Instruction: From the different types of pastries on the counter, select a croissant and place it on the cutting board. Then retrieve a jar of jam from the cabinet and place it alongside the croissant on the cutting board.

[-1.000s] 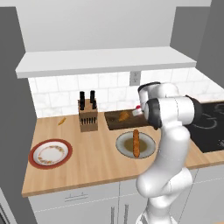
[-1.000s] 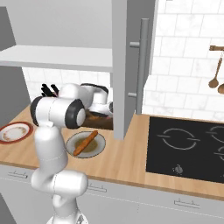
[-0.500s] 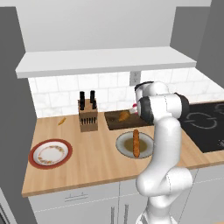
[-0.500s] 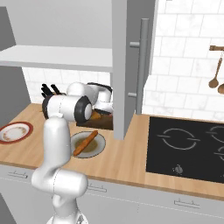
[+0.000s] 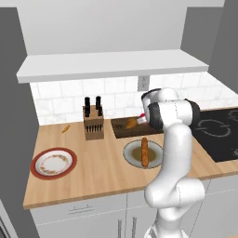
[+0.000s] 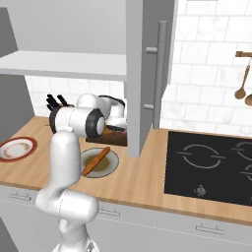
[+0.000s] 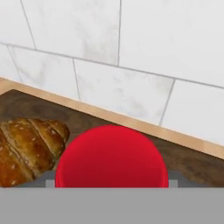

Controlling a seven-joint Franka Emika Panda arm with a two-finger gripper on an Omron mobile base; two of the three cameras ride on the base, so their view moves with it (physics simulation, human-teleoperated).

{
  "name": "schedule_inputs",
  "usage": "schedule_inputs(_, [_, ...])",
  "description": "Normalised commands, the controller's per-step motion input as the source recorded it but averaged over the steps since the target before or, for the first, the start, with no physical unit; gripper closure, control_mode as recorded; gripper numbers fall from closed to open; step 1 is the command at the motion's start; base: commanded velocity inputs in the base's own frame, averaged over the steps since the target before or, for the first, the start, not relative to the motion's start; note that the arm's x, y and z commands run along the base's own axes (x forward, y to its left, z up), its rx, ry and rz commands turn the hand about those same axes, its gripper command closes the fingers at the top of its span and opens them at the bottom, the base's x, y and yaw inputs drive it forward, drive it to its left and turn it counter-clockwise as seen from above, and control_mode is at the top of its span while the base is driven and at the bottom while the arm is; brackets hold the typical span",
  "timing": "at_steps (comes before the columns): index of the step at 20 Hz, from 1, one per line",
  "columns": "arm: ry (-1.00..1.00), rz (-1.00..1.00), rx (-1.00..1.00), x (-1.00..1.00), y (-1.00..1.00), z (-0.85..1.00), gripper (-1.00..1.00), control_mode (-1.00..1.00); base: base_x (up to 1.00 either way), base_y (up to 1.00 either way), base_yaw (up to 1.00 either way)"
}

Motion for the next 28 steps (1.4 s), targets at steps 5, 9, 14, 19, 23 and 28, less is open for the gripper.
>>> schedule_inputs(5, [0.1,0.0,0.0,0.05,0.0,-0.04,1.0,-1.0,0.0,0.0,0.0])
schedule_inputs(9, [0.16,0.0,0.0,0.28,0.09,-0.21,-1.0,-1.0,0.0,0.0,0.0])
schedule_inputs(14, [0.11,0.0,0.0,0.0,0.0,-0.09,-1.0,-1.0,0.0,0.0,0.0])
schedule_inputs(19, [0.11,0.0,0.0,0.0,0.0,-0.23,-1.0,-1.0,0.0,0.0,0.0])
schedule_inputs(23, [0.1,0.0,0.0,0.0,0.0,0.0,-1.0,-1.0,0.0,0.0,0.0])
schedule_inputs(28, [0.11,0.0,0.0,-0.2,0.0,0.0,-1.0,-1.0,0.0,0.0,0.0])
